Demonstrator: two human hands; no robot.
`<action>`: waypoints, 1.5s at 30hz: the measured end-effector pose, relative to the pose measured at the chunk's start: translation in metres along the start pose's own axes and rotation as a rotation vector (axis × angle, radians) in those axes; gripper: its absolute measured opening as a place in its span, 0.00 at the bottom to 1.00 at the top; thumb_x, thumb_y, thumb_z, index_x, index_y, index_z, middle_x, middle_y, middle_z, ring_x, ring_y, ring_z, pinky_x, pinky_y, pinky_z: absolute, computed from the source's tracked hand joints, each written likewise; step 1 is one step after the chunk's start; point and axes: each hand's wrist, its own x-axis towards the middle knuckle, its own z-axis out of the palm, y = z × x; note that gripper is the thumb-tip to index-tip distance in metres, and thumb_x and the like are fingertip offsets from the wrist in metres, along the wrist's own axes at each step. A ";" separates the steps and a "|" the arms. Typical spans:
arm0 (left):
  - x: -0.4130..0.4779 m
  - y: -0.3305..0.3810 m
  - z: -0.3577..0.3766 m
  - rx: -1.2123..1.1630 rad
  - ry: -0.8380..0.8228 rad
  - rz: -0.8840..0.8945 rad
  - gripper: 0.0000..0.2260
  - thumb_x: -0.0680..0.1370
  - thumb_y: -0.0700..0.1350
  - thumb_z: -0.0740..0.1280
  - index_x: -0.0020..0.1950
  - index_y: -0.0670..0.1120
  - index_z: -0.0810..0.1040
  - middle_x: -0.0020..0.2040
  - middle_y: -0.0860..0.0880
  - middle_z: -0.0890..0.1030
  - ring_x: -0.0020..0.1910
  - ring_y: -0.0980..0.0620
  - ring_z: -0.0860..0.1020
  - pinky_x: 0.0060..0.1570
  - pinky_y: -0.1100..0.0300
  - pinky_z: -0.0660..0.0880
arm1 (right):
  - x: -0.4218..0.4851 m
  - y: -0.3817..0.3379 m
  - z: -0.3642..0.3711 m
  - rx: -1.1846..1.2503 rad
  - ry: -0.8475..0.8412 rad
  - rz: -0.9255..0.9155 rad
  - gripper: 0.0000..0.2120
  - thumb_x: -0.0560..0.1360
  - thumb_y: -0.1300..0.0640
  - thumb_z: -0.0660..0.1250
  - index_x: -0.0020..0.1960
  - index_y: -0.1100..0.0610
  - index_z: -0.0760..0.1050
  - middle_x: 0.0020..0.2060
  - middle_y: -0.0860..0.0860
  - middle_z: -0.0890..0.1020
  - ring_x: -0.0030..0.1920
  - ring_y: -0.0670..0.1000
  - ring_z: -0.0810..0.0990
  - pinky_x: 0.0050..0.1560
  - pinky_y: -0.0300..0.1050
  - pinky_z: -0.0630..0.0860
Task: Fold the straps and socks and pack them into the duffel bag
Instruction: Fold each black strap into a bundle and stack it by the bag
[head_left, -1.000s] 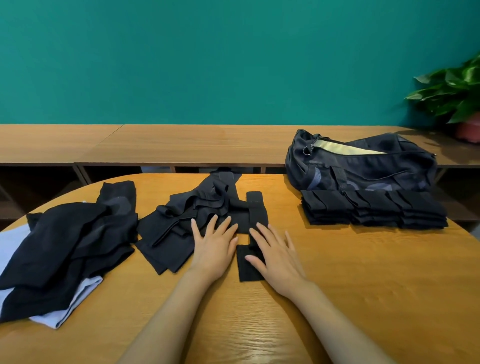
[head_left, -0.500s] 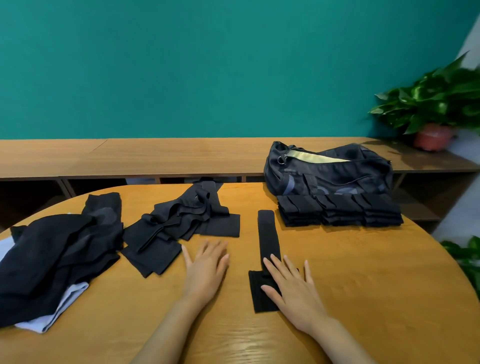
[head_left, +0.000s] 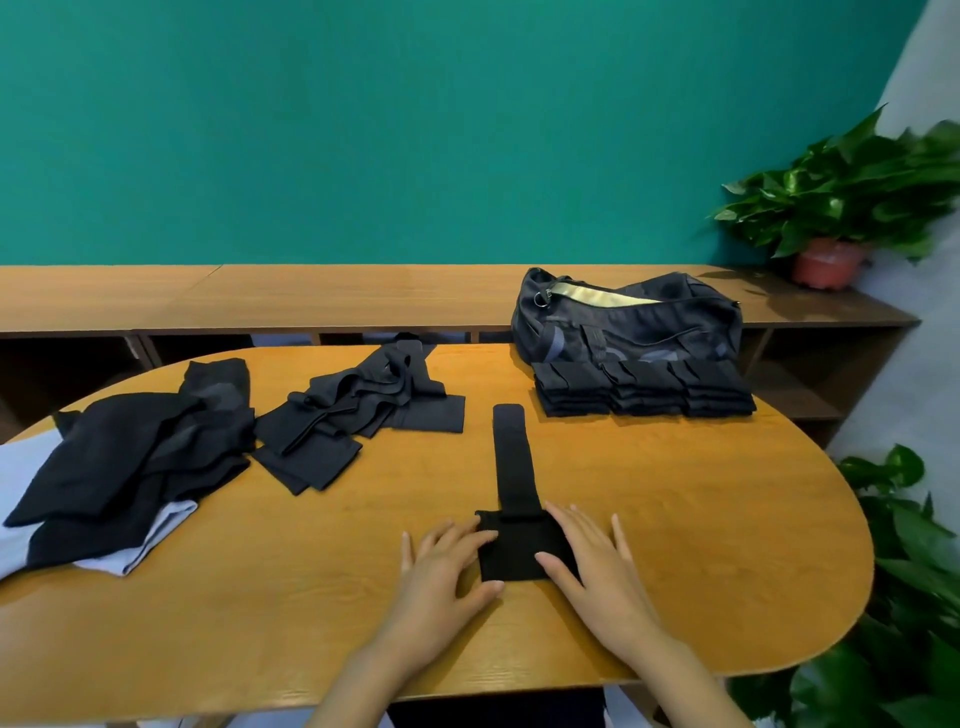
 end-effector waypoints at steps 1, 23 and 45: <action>0.000 0.003 0.002 -0.007 0.012 0.001 0.23 0.77 0.59 0.65 0.72 0.65 0.64 0.76 0.64 0.57 0.76 0.58 0.50 0.75 0.42 0.39 | -0.003 0.000 0.000 0.016 0.007 0.012 0.29 0.79 0.36 0.49 0.78 0.42 0.50 0.75 0.39 0.59 0.76 0.38 0.50 0.77 0.48 0.36; -0.005 -0.003 0.018 -0.132 0.236 0.042 0.08 0.78 0.54 0.65 0.54 0.57 0.82 0.64 0.63 0.72 0.67 0.64 0.61 0.75 0.50 0.43 | -0.010 0.011 0.020 0.147 0.172 -0.091 0.24 0.68 0.29 0.59 0.58 0.37 0.78 0.65 0.31 0.67 0.70 0.36 0.55 0.76 0.52 0.43; -0.003 -0.001 0.018 -0.137 0.245 0.082 0.18 0.71 0.67 0.59 0.49 0.60 0.83 0.50 0.70 0.75 0.61 0.67 0.64 0.74 0.44 0.46 | -0.010 0.011 0.024 0.147 0.294 -0.139 0.19 0.74 0.35 0.58 0.48 0.44 0.82 0.50 0.35 0.80 0.61 0.39 0.69 0.75 0.56 0.51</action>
